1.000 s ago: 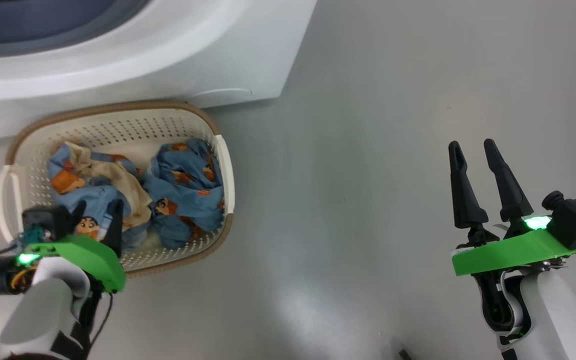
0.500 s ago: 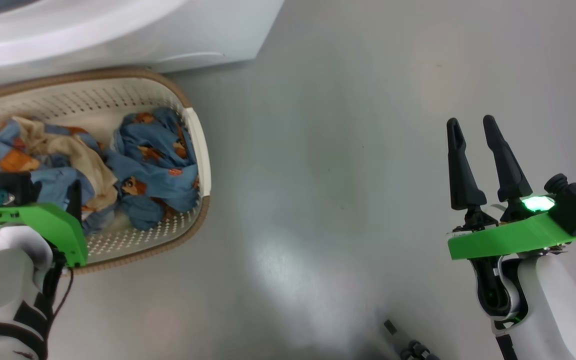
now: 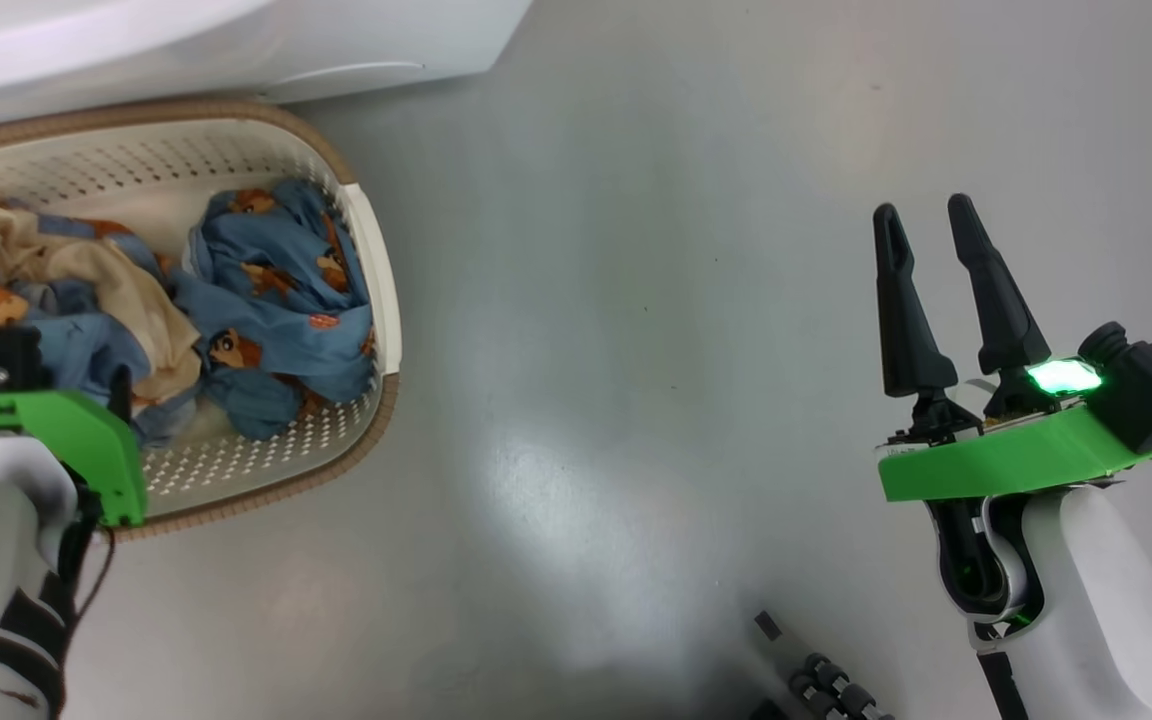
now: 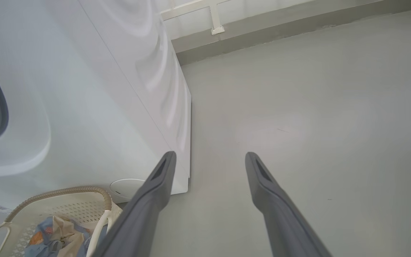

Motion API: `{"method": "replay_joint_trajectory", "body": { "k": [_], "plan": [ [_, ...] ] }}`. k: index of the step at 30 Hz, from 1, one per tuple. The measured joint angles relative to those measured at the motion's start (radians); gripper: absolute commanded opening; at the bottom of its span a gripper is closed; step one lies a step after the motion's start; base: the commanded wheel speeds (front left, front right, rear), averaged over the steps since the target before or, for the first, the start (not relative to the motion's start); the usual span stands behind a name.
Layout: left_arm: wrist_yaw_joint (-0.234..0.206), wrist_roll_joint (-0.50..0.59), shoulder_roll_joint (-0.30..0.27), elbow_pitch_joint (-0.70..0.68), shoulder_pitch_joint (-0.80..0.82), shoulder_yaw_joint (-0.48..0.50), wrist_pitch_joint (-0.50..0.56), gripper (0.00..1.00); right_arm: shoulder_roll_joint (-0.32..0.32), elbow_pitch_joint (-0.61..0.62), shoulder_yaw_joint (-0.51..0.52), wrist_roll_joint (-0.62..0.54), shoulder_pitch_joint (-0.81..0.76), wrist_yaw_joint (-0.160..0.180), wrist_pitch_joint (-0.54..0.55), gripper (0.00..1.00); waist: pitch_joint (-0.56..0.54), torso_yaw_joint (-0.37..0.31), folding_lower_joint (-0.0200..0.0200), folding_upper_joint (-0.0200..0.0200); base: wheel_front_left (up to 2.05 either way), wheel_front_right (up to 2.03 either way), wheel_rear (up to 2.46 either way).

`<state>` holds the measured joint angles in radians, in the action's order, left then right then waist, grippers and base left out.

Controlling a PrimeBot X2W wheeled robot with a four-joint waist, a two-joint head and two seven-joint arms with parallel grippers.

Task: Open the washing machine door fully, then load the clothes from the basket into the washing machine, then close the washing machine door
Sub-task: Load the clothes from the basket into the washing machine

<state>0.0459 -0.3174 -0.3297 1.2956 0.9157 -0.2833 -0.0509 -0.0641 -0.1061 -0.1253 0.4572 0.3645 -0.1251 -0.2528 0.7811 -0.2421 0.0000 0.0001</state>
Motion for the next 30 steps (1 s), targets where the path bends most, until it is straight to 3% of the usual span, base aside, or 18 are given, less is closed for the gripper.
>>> {"method": "replay_joint_trajectory", "body": {
  "k": [14, 15, 17, 18, 30],
  "plan": [
    [-0.013, 0.013, -0.005, 0.000, 0.044, -0.043, 0.066, 1.00, 0.001, 0.021, -0.012, -0.017, 0.000, 0.000, -0.001, 1.00, 0.038, -0.013, 0.0000, 0.0000, 0.00, 0.00, 0.00],
    [-0.013, 0.013, -0.005, 0.000, 0.046, -0.045, 0.075, 0.52, 0.001, 0.021, -0.014, -0.017, 0.000, 0.000, -0.001, 1.00, 0.038, -0.014, 0.0000, 0.0000, 0.00, 0.00, 0.00],
    [-0.013, 0.013, -0.005, 0.000, 0.046, -0.047, 0.081, 0.11, 0.001, 0.022, -0.016, -0.017, 0.000, 0.000, -0.001, 1.00, 0.037, -0.015, 0.0000, 0.0000, 0.00, 0.00, 0.00],
    [-0.013, 0.013, -0.005, 0.000, 0.046, -0.050, 0.083, 0.00, 0.001, 0.022, -0.019, -0.017, 0.000, 0.000, -0.001, 1.00, 0.036, -0.016, 0.0000, 0.0000, 0.00, 0.00, 0.00],
    [-0.011, -0.004, 0.003, 0.000, 0.040, -0.055, 0.058, 0.00, 0.001, 0.019, -0.023, -0.017, 0.000, 0.000, -0.001, 1.00, -0.004, -0.006, 0.0000, 0.0000, 0.00, 0.00, 0.00]
  ]
}}
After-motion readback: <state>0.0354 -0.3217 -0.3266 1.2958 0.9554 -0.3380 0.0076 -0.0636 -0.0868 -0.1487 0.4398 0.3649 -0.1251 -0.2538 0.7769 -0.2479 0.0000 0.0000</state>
